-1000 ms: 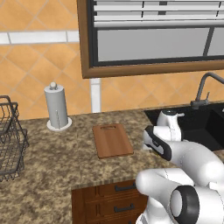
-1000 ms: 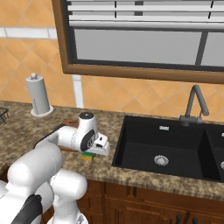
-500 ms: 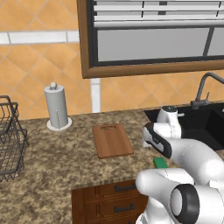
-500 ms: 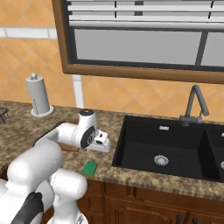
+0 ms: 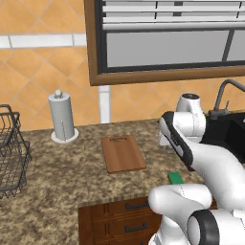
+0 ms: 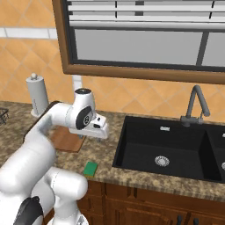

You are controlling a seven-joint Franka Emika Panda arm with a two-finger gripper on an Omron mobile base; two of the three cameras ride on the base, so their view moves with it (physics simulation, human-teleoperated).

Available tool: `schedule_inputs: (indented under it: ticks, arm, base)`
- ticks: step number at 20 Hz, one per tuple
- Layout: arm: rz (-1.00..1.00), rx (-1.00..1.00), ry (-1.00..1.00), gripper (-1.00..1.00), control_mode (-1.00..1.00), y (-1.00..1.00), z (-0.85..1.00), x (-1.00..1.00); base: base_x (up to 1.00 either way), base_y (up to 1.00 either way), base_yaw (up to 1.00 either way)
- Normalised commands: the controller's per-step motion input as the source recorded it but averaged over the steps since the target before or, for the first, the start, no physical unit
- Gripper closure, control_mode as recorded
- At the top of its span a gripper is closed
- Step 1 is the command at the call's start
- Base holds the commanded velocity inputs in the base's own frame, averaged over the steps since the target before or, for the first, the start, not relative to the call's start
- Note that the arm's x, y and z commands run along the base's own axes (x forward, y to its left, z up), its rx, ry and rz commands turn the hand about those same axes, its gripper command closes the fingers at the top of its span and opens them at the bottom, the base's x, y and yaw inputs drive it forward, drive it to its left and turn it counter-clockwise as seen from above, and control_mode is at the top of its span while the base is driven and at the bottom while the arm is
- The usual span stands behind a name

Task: Pick up the sponge from the counter and clean the cutting board by briefly scrubbing or pressing down on the cutting board. Once finished, release the sponge.

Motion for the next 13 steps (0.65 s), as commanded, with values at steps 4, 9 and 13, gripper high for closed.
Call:
schedule_inputs:
  ticks: [4, 9, 13]
  arm:
    - [0.00, 0.00, 0.08, -1.00, -1.00, -0.01, 0.83, -0.62]
    - [0.00, 0.03, 0.00, -1.00, -1.00, -0.04, 0.43, -0.91]
    - [0.00, 0.03, -0.01, -1.00, -1.00, -0.01, 0.17, -0.73]
  base:
    - [0.00, 0.00, 0.00]
    - [0.00, 0.00, 0.00]
    - [0.00, 0.00, 0.00]
